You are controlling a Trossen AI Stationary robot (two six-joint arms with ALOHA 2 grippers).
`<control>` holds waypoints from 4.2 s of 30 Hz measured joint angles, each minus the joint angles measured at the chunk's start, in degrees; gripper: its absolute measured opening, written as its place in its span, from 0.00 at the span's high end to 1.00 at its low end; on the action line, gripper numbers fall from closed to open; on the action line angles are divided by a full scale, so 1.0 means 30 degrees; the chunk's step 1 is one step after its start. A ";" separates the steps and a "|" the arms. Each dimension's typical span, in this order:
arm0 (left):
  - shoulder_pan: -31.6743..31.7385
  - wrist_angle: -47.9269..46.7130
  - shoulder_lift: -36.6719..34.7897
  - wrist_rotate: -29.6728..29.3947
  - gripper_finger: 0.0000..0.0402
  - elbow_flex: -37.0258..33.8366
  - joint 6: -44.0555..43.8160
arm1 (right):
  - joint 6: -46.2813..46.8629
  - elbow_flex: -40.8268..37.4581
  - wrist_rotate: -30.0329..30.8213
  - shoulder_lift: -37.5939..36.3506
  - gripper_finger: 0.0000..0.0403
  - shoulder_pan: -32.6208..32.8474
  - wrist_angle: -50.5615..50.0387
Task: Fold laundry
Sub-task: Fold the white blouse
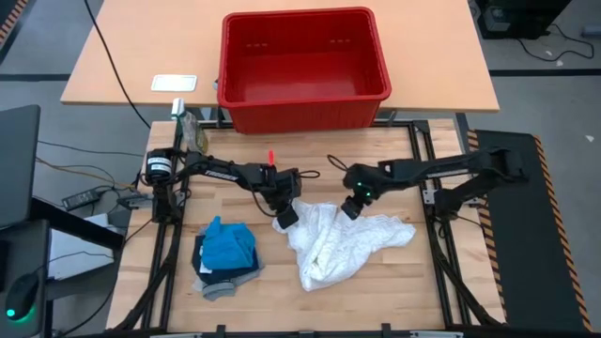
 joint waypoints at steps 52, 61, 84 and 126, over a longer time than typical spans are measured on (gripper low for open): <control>0.0840 -0.2755 -0.3599 -0.7390 0.99 0.0196 0.1045 | 0.1071 -0.0163 -0.4221 0.8805 0.46 -0.2708 1.6211; 0.1258 -0.5111 -0.3701 -0.8963 1.00 0.2199 0.2342 | 0.0160 -0.0107 -0.4281 0.9863 0.96 -0.3274 1.7015; 0.0117 -1.5494 -0.3687 -1.4944 1.00 2.0559 0.9606 | -0.8601 1.0171 0.9591 -0.7948 0.99 -0.1404 -0.4868; -0.8041 -1.6483 -0.4728 -0.8271 1.00 0.8161 -0.0179 | 0.4326 0.4844 -0.2867 -0.0195 0.75 0.8032 -0.8634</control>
